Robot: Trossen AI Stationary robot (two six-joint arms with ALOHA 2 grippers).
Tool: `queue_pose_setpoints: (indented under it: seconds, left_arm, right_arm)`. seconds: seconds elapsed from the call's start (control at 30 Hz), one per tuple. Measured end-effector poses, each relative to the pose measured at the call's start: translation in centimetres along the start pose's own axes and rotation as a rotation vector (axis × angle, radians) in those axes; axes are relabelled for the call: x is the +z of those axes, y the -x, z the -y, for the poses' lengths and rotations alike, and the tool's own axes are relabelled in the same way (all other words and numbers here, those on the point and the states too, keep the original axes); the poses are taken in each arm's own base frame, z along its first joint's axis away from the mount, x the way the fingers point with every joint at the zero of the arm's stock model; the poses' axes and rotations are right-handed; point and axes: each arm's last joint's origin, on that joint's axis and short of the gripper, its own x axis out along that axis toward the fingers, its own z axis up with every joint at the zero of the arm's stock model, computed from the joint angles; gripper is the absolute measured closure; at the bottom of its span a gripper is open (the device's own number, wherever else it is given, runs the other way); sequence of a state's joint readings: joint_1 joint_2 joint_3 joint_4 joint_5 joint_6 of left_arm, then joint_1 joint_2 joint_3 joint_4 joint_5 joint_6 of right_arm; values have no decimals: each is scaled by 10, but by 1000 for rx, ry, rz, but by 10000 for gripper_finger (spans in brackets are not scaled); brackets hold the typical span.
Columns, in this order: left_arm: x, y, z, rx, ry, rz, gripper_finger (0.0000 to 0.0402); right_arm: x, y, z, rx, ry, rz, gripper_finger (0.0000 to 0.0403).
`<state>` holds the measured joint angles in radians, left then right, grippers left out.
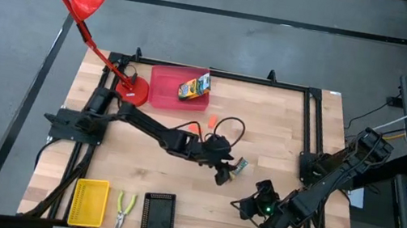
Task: Pick & Place School Supplies
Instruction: Put the crayon box into the red bin
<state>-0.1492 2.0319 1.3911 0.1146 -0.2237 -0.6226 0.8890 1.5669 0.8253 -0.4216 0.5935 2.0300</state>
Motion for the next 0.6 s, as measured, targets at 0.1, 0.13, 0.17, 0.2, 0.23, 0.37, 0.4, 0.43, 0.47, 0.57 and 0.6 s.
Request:
queue_pose_setpoints:
  seconds: [0.1, 0.13, 0.17, 0.2, 0.23, 0.37, 0.4, 0.43, 0.47, 0.57, 0.6]
  left_arm:
    - [2, -1, -3, -18, -23, -13, 216]
    - [2, -1, -3, -24, -26, -17, 219]
    - [2, -1, -3, -31, -26, -22, 221]
    - [3, -1, -4, -40, -26, -29, 224]
    - [2, -1, -3, -47, -27, -35, 226]
    - [-4, -6, -7, -37, -32, -61, 231]
    - [-5, -8, -7, -40, -30, -61, 232]
    - [-6, -9, -8, -41, -19, -58, 234]
    - [-6, -10, -8, -38, -14, -66, 237]
    - [-7, -11, -11, -34, -3, -77, 261]
    - [-6, -12, -12, -30, -2, -73, 273]
  right_arm:
    - [0, 0, 0, 7, 0, 8, 334]
    - [0, 0, 0, 10, 2, 12, 334]
    - [0, 0, 0, 11, 2, 15, 334]
    - [0, 0, 0, 12, 2, 15, 334]
    - [0, 0, 0, 11, 2, 15, 334]
    - [0, 0, 0, 13, 1, 16, 334]
    - [0, 0, 0, 17, -1, 19, 334]
    - [0, 0, -1, 20, -3, 19, 334]
    - [0, 0, -1, 23, -5, 19, 334]
    - [-1, 0, -2, 30, -10, 15, 334]
    - [-1, 0, -2, 30, -10, 15, 335]
